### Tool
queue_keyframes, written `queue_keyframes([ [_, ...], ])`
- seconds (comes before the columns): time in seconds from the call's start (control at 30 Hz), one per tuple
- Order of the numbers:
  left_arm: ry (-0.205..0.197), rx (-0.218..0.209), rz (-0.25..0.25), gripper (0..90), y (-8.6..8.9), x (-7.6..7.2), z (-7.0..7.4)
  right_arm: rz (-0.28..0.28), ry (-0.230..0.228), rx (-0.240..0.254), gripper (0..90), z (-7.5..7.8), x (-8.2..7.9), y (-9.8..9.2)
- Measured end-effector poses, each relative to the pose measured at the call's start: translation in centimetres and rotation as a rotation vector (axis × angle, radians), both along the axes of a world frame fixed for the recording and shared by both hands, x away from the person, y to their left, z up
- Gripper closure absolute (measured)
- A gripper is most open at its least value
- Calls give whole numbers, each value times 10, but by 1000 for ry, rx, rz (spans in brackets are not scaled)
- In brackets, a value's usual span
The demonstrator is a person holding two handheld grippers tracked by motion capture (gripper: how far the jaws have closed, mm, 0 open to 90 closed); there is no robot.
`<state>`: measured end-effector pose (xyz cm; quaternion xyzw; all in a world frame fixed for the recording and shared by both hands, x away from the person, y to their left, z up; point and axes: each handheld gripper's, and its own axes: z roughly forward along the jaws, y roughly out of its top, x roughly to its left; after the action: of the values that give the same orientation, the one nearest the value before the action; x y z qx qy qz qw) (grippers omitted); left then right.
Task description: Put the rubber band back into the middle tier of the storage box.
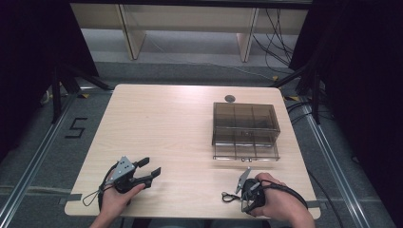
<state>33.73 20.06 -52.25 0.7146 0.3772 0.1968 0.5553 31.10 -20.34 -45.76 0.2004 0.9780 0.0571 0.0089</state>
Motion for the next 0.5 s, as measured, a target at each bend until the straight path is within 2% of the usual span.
queue_keyframes([
  [0.1, -1, 6, -2, 343, -1, -1, 0, 5, -5, -1, 532, 1, 2, 2],
  [0.17, -2, 7, -2, 342, -1, 0, 0, 27, 0, 26, 529, 2, 3, 3],
  [0.2, -2, 3, -4, 342, -1, 0, 0, 21, -9, -4, 527, 2, 4, 3],
  [0.27, -2, 2, -4, 342, -1, 0, 0, 11, 2, 1, 528, 3, 5, 4],
  [0.33, -2, 7, -4, 342, -1, 0, 0, 37, -7, 0, 527, 3, 9, 4],
  [0.4, -4, 0, -10, 342, -1, 1, 0, 28, -5, -7, 527, 3, 10, 5],
  [0.47, -3, 0, -11, 342, -1, 1, 0, 48, -2, -5, 522, 3, 15, 5],
  [0.5, -4, -1, -11, 342, -1, 1, 0, 23, 7, -20, 522, 4, 14, 8],
])
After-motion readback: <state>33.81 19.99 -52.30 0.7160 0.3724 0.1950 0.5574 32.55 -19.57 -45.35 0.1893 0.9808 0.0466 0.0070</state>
